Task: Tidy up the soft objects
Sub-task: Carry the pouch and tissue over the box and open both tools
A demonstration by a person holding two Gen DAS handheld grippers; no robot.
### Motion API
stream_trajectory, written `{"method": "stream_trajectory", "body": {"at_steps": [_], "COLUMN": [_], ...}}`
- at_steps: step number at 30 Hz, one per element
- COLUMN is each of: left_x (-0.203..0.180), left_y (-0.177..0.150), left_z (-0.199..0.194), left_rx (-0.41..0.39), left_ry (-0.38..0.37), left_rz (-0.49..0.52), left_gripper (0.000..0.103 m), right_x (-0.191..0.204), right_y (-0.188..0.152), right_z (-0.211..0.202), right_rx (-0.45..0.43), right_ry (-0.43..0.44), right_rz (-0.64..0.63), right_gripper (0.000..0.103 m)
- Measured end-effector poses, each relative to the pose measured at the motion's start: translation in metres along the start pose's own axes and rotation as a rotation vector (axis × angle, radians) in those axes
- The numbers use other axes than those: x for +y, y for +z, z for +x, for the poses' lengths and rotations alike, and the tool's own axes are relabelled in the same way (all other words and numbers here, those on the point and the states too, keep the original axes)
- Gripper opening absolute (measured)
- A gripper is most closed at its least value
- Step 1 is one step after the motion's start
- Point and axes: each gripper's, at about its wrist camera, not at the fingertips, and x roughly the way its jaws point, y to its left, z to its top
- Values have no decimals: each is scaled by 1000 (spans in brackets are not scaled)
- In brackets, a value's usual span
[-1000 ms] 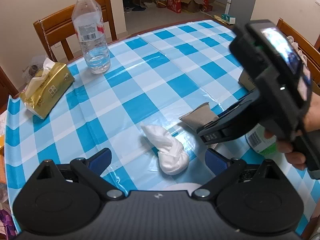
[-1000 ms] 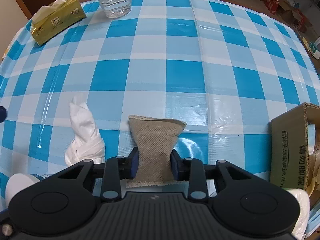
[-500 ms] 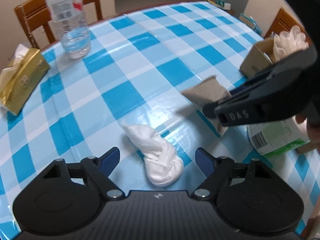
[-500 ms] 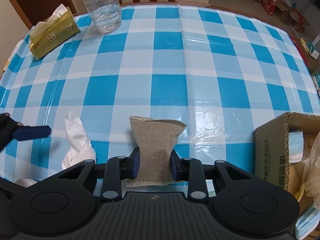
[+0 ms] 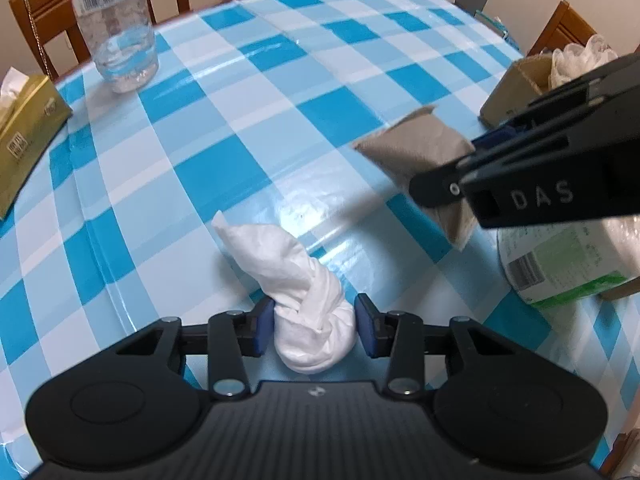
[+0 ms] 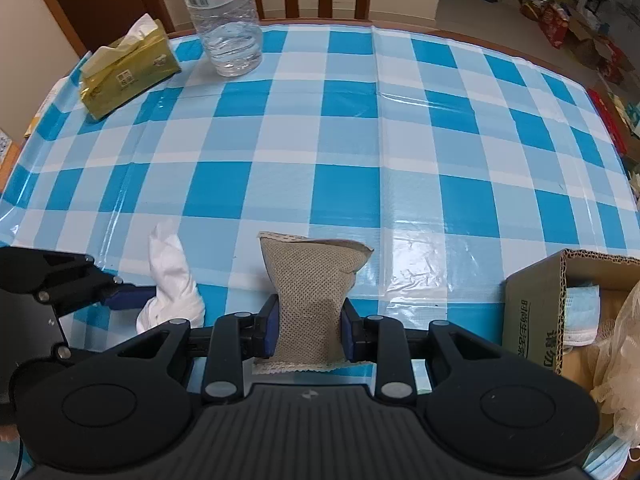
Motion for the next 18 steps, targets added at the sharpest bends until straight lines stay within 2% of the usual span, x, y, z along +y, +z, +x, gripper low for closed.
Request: {"method": "stream_trajectory", "body": {"at_steps": [9,18], "left_x": [-5,-24], "left_y": [8,6], "left_z": [-28,-71], "left_rx": [-67,-127], "left_ry": [26,54], "left_rz": [12,44], "left_gripper": [40,40], "right_x": [0,-10], "right_y": [-2,-19], "right_z": [-30,-90], "right_rx": [-28,-100], "right_ry": [48,85], "right_rz": [-26,-40], "right_gripper": [34,34]}}
